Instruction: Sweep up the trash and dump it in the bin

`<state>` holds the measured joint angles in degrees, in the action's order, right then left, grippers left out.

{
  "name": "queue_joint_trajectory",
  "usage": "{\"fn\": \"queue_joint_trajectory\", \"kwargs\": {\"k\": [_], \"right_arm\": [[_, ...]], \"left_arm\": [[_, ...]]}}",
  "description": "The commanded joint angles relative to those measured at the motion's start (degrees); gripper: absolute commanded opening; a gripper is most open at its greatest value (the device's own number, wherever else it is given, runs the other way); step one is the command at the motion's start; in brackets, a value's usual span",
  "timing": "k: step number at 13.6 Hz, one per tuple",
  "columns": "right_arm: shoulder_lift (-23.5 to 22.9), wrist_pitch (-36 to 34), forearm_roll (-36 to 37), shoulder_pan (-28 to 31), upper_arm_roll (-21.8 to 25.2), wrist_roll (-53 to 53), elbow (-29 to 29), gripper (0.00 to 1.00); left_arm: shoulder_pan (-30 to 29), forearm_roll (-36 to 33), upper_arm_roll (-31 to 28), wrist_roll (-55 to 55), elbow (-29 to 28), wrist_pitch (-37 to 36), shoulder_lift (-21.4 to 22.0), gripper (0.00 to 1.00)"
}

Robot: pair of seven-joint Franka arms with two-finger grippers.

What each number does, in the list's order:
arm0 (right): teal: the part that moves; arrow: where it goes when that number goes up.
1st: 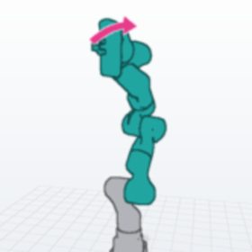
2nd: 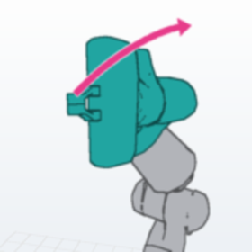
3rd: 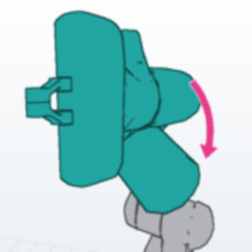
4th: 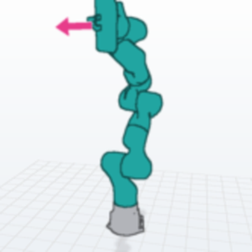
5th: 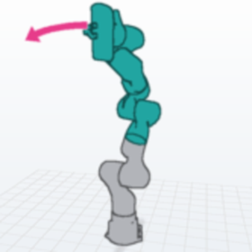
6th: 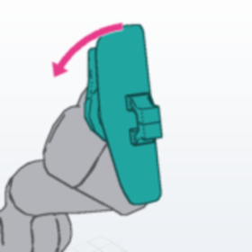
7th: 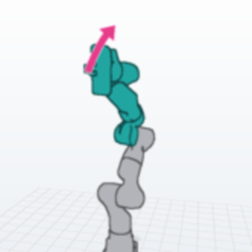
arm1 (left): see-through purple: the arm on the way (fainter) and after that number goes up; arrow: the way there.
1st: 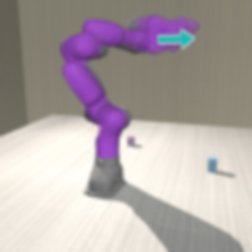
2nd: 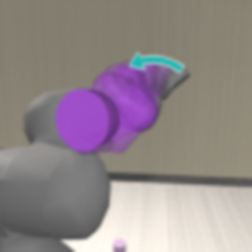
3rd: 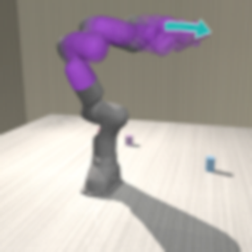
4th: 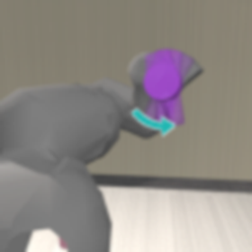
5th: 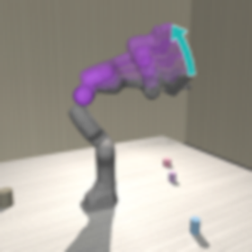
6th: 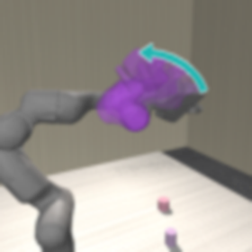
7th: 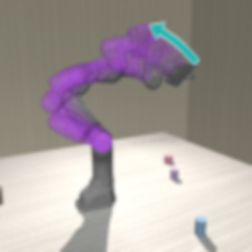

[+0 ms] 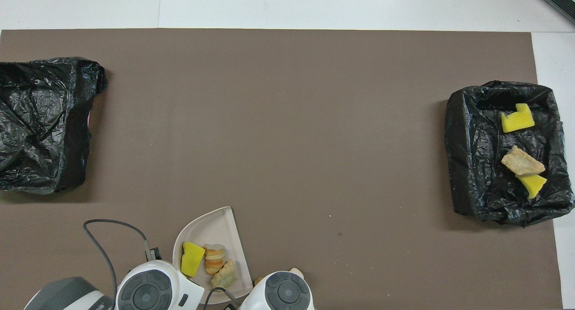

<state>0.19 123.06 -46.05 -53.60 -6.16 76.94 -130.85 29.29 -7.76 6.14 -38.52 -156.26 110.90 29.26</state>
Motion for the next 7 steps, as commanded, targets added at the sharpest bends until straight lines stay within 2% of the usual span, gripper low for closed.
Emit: {"fn": "queue_joint_trajectory", "kwargs": {"k": [1, 6, 7], "right_arm": [[-2.55, 1.57, -1.41, 0.95, 0.0, -13.42, 1.73, 0.0], [-3.53, 0.69, -1.32, 3.24, 0.0, -45.23, 2.62, 0.0], [-3.53, 1.38, -1.41, 3.15, 0.0, -48.86, 2.62, 0.0]], "left_arm": [[0.77, -1.03, -0.69, -1.37, -0.54, 1.51, -1.48, 0.0], [0.33, -1.03, -0.78, -2.35, 0.07, 2.3, -2.71, 0.0], [0.16, -0.94, -1.12, -2.52, 0.77, 2.65, -3.59, 0.0]]}}
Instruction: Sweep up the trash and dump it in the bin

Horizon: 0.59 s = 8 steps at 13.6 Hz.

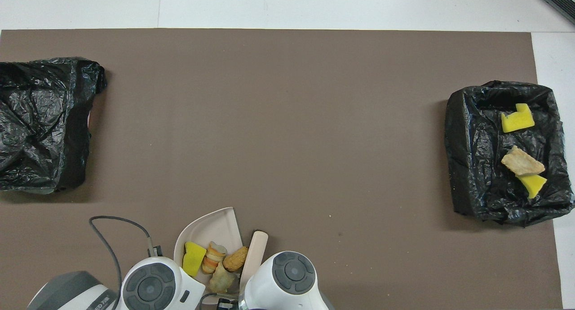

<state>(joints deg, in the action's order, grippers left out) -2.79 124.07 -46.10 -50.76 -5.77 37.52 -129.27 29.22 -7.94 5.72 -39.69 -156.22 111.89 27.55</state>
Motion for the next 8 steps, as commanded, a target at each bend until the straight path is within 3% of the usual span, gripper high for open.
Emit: {"fn": "queue_joint_trajectory", "kwargs": {"k": [1, 6, 8], "right_arm": [[-0.64, 0.56, -1.27, 0.22, -0.3, -11.75, 1.04, 0.0], [-1.51, -0.67, 0.39, 2.42, 0.06, -12.48, 1.13, 0.0], [-1.96, -0.75, 6.17, 3.55, 0.23, -12.03, 1.56, 0.0]], "left_arm": [[-0.48, -0.76, -0.88, -2.05, 1.35, 2.02, -2.75, 0.0], [-3.99, -0.15, -0.88, -7.76, 2.24, 5.0, -4.96, 0.0], [-5.05, 0.12, -0.88, -9.34, 2.85, 5.18, -5.66, 0.0]]}}
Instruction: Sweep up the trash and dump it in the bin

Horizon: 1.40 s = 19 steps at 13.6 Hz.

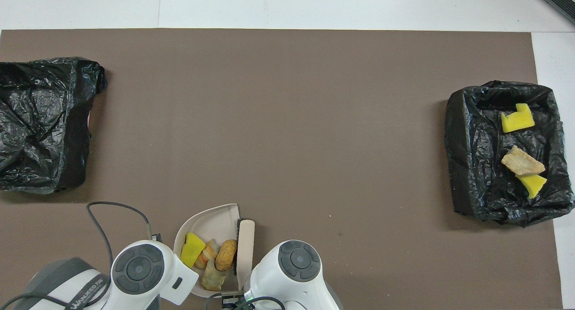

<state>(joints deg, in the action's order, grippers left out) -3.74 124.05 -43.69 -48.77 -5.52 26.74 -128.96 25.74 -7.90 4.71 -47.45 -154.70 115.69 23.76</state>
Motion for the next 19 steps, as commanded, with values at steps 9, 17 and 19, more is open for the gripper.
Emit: {"fn": "queue_joint_trajectory", "kwargs": {"k": [9, 17, 19], "right_arm": [[-1.97, -12.17, 16.7, 6.5, -0.2, 14.01, 4.06, 0.0], [-0.84, -4.51, 18.89, 0.8, -0.46, 28.76, 2.93, 0.0], [0.31, -6.27, 20.66, -1.06, -0.46, 19.79, 2.31, 0.0]], "left_arm": [[-4.47, 1.39, -1.36, -7.47, 5.18, 2.52, -2.31, 0.0], [-24.4, 3.24, -1.54, -36.01, 29.05, -11.6, -8.78, 0.0], [-30.37, 3.15, -1.81, -39.45, 35.13, -12.59, -13.1, 0.0]]}}
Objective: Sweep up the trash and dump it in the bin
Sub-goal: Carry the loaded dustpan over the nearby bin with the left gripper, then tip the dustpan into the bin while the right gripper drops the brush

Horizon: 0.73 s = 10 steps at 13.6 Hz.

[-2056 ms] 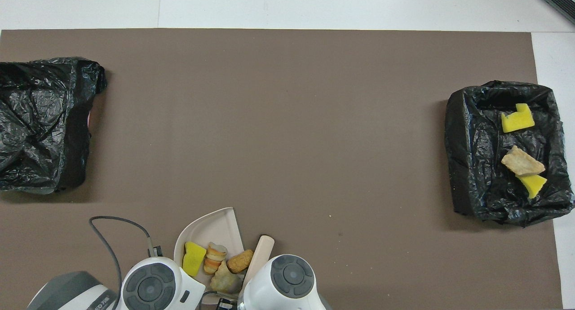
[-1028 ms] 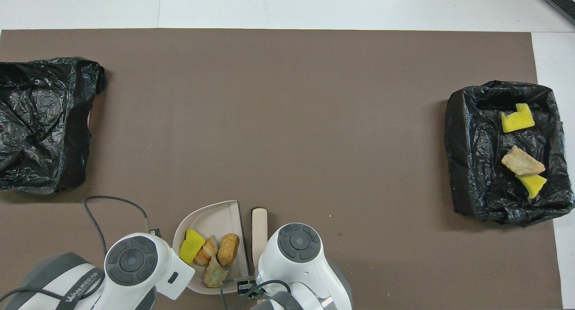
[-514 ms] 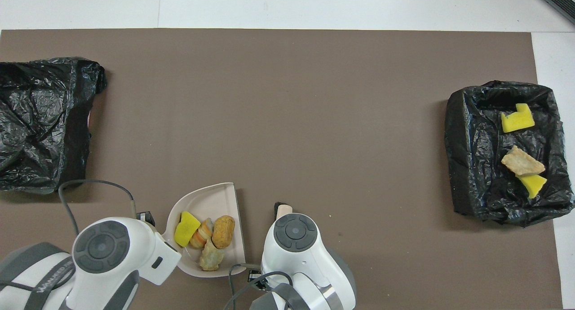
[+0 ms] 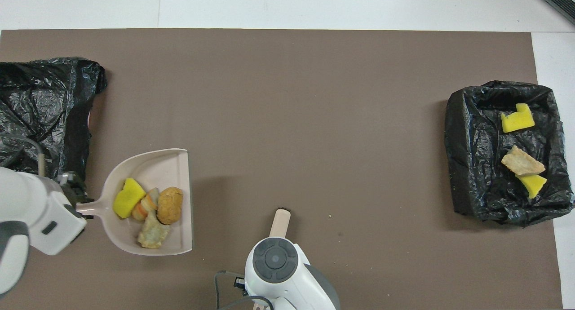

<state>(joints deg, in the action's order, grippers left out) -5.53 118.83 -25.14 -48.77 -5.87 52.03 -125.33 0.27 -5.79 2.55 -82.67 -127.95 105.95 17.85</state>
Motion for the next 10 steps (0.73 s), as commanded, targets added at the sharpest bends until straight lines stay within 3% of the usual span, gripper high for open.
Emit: {"fn": "queue_joint_trajectory", "kwargs": {"k": [1, 5, 10], "right_arm": [[2.11, -0.88, 2.37, -1.06, -0.11, -7.11, -1.32, 0.0], [0.0, -1.14, 5.43, -0.45, -0.02, -11.34, -1.32, 0.0], [-1.5, -0.61, 8.88, 2.28, -0.02, -14.33, -0.44, 0.0]], "left_arm": [[-7.02, 1.04, 0.35, -6.95, 11.12, -2.76, -8.95, 0.0], [-14.23, -0.45, 0.35, -13.9, 23.08, -3.21, -16.6, 0.0], [-21.18, -3.69, -0.09, -18.13, 28.37, 1.27, -20.21, 0.0]]}}
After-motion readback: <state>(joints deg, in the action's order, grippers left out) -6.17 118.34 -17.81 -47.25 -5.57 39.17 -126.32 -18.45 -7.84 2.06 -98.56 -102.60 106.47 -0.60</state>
